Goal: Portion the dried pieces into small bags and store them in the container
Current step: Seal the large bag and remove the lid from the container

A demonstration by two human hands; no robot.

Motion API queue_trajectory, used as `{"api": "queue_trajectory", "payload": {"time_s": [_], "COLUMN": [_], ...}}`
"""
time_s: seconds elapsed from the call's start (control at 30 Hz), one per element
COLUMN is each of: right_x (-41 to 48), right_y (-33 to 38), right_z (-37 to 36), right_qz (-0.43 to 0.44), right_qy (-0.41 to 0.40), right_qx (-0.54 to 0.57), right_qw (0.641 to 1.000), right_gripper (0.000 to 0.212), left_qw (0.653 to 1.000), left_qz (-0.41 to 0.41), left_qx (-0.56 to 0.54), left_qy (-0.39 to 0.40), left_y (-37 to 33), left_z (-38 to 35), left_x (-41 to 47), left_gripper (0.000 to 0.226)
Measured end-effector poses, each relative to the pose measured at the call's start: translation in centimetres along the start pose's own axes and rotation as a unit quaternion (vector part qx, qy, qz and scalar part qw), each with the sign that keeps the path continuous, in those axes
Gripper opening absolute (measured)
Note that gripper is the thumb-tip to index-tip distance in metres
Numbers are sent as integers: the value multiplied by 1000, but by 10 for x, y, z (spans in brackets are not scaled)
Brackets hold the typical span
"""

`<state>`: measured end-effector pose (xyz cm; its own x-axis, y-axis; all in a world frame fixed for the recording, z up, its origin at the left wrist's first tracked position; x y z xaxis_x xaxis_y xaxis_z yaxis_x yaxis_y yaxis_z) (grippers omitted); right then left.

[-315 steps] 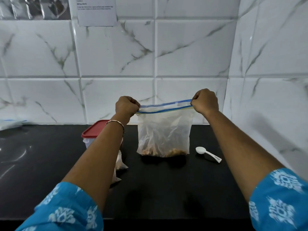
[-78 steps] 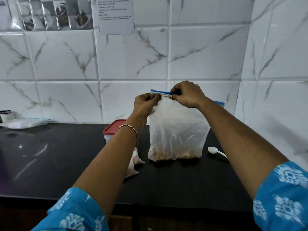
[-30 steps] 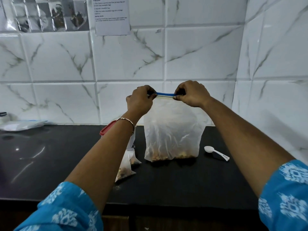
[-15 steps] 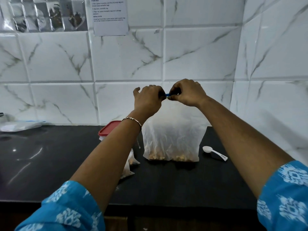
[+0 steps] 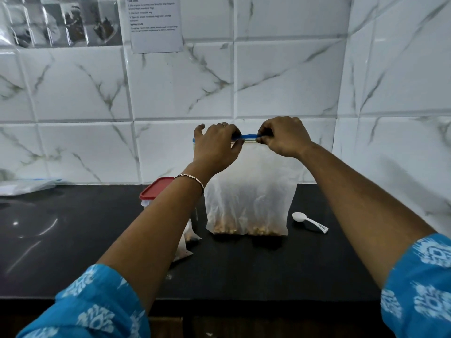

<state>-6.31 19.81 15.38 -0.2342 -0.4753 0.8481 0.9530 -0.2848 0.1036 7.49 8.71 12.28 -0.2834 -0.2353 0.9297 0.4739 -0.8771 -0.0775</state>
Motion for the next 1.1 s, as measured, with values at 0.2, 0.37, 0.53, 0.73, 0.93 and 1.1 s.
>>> {"api": "queue_trajectory", "payload": {"time_s": [0.2, 0.37, 0.53, 0.73, 0.93, 1.1], "right_x": [-3, -6, -11, -15, -14, -13], "right_y": [1, -15, -38, -57, -57, -57], "right_z": [3, 13, 23, 32, 35, 34], "right_qz": [-19, -47, -78, -92, -74, -82], "right_qy": [28, 67, 86, 96, 73, 68], "right_qx": [74, 94, 117, 118, 89, 87], "right_qw": [997, 992, 986, 984, 991, 990], "right_gripper": [15, 13, 8, 11, 13, 11], "left_qw": [999, 998, 995, 992, 996, 991], "left_qz": [-9, 7, 53, 56, -35, -95], "left_qx": [-24, -28, -56, -93, -30, 45], "left_qy": [34, 47, 57, 68, 73, 81], "left_y": [-15, -23, -17, -9, -5, -3], "left_z": [-5, -8, -5, -6, -3, 3], "left_x": [8, 7, 9, 8, 11, 10], "left_gripper": [24, 25, 23, 23, 36, 43]}}
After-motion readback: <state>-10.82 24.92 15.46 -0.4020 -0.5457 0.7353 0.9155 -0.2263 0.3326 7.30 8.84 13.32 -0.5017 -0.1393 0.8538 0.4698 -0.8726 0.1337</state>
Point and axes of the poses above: each hand's wrist, its own x-axis towards the middle knuckle, its own z-axis out of the back of the hand, y = z × x, the point moved 1 cm from there along x, towards the middle knuckle, and after that the axes turned 13 degrees about -y, right-handed, at the moved point
